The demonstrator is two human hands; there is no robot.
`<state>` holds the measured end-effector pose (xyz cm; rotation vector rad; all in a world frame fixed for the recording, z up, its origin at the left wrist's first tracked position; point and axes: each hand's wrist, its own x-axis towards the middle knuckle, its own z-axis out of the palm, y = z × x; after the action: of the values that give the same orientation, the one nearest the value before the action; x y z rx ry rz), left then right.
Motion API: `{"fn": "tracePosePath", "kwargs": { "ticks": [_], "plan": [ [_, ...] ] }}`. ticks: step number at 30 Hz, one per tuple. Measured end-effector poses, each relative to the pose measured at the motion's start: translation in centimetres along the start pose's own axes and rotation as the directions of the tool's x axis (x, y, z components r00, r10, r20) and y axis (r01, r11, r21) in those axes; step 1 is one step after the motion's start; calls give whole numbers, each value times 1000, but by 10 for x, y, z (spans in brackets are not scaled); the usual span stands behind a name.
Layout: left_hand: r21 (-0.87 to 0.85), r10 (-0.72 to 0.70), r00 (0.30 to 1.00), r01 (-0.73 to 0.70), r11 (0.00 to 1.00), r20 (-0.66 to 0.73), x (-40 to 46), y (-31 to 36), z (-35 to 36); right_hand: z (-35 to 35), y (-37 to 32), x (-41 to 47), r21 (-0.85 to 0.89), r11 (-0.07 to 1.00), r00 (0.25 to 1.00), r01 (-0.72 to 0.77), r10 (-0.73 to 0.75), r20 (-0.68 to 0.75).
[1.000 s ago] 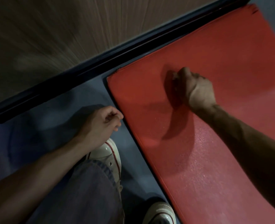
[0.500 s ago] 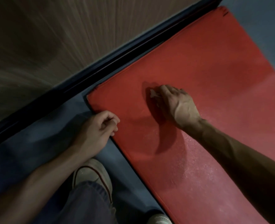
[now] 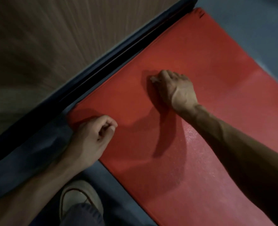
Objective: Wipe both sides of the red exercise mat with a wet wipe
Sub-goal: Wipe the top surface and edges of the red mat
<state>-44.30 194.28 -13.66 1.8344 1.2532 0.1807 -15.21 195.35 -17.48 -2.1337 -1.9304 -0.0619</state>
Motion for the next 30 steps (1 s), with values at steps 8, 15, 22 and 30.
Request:
{"fn": "tracePosePath", "kwargs": {
  "ticks": [8,15,22,30],
  "plan": [
    [339,350,936,-346,875,51,49,20,14,-5,-20,-47,161,948,944,274,-297,142],
    [497,409,908,-399,771,93,92,27,38,-4,0,-38,157,937,943,312,-325,67],
    [638,469,877,-420,646,103,104,20,53,-14,120,24,80,970,957,-230,241,-163],
    [659,490,868,-418,626,85,106,19,54,-18,111,23,153,987,998,55,-53,-21]
  ]
}}
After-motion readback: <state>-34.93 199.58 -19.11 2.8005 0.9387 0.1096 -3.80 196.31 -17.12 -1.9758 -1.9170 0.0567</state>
